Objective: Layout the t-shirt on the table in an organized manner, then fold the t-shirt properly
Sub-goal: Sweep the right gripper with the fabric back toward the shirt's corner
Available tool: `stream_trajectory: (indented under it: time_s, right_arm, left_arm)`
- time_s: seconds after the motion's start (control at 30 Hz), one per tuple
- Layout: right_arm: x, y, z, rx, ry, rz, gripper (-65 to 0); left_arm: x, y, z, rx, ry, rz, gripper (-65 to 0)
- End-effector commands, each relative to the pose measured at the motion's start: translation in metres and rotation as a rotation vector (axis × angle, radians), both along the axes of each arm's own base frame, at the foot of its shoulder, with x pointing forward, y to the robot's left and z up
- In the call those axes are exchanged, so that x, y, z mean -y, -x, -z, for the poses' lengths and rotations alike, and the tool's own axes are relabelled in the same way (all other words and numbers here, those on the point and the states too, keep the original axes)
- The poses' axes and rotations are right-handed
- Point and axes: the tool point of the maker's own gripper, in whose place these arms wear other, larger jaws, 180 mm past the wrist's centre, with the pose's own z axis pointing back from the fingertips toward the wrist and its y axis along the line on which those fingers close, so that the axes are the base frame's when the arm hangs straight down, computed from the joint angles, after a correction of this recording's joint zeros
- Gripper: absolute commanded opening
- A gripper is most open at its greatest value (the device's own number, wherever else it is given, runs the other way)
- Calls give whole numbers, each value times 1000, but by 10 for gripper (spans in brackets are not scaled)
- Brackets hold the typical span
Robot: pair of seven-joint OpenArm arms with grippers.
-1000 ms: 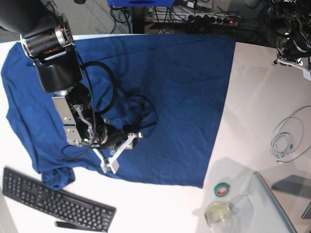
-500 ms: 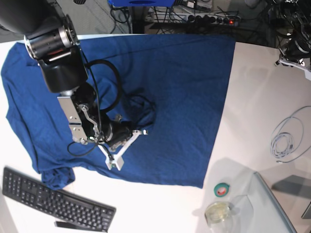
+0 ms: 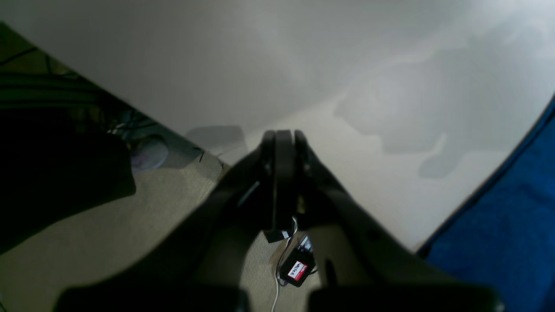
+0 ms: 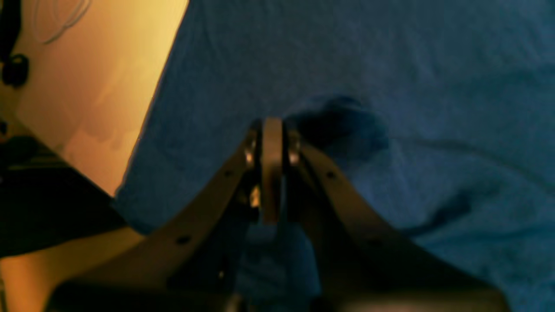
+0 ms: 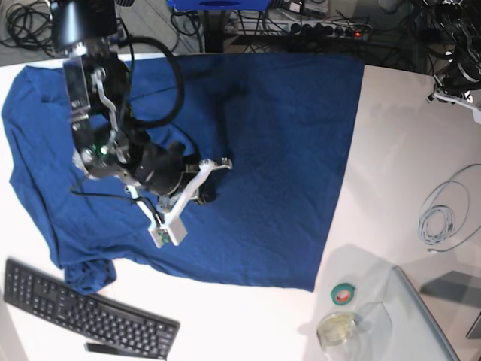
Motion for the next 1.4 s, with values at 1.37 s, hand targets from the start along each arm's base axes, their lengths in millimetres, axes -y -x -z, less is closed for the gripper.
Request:
stream_trajectory:
  time_s: [1.37]
  right_arm:
    - [-170, 60, 18, -28, -41, -476, -650]
  left_arm:
    - [-12, -9, -14, 48, -49, 4, -650]
